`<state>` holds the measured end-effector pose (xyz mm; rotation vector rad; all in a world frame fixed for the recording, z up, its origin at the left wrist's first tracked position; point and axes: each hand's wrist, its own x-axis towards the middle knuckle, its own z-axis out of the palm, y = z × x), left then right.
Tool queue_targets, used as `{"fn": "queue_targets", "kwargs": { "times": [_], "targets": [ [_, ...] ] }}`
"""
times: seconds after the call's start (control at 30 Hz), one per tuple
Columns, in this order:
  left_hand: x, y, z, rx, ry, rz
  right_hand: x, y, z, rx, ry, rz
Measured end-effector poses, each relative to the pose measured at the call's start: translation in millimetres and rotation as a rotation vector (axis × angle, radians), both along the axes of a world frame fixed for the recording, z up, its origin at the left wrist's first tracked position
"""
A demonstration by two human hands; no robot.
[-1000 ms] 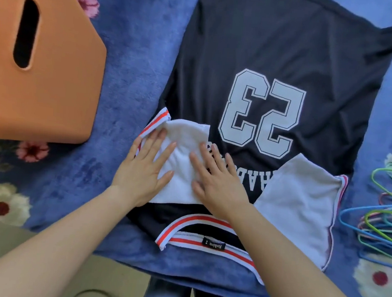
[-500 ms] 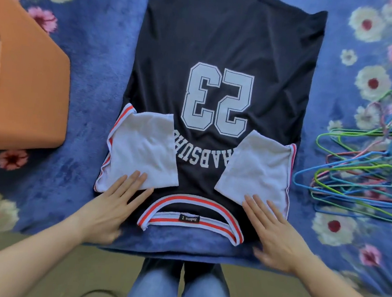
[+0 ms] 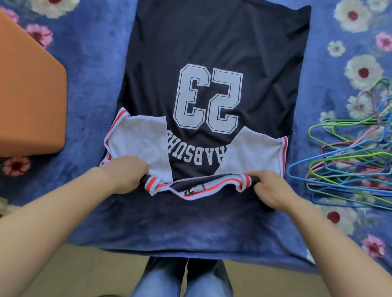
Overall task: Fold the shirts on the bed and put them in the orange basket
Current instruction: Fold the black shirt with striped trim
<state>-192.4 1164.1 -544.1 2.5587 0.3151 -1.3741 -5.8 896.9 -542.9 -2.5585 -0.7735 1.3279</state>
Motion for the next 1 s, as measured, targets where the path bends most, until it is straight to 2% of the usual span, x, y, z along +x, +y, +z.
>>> {"fn": "queue_targets", "kwargs": {
  "times": [0.13, 0.3, 0.4, 0.47, 0.57, 0.63, 0.73, 0.9, 1.0],
  "targets": [
    [12.9, -2.2, 25.4, -0.12, 0.239, -0.003, 22.9, 3.0, 18.3, -0.2, 0.23, 0.05],
    [4.1, -25.8, 50.3, -0.2, 0.608, -0.08, 5.1, -10.7, 25.5, -0.586, 0.404, 0.313],
    [7.4, -29.6, 51.2, -0.212, 0.685, -0.073, 2.5, -14.9, 24.5, -0.617, 0.426, 0.306],
    [17.4, -15.0, 51.3, -0.25, 0.648, 0.047, 19.5, -9.3, 26.7, -0.547, 0.401, 0.201],
    [40.1, 20.2, 57.8, -0.368, 0.537, 0.382, 55.4, 12.0, 37.8, -0.425, 0.32, 0.165],
    [60.0, 45.3, 65.4, -0.415, 0.452, 0.5, 79.8, 27.9, 46.1, -0.366, 0.29, 0.104],
    [100.5, 83.2, 75.2, -0.397, 0.307, 0.528, 119.6, 54.3, 58.6, -0.283, 0.291, -0.032],
    [170.3, 131.4, 80.1, -0.169, 0.046, 0.467, 182.7, 96.2, 72.5, -0.157, 0.205, -0.153],
    [202.8, 155.7, 60.2, -0.009, -0.226, 0.481, 217.0, 119.3, 69.0, -0.057, 0.091, -0.212]
  ]
}}
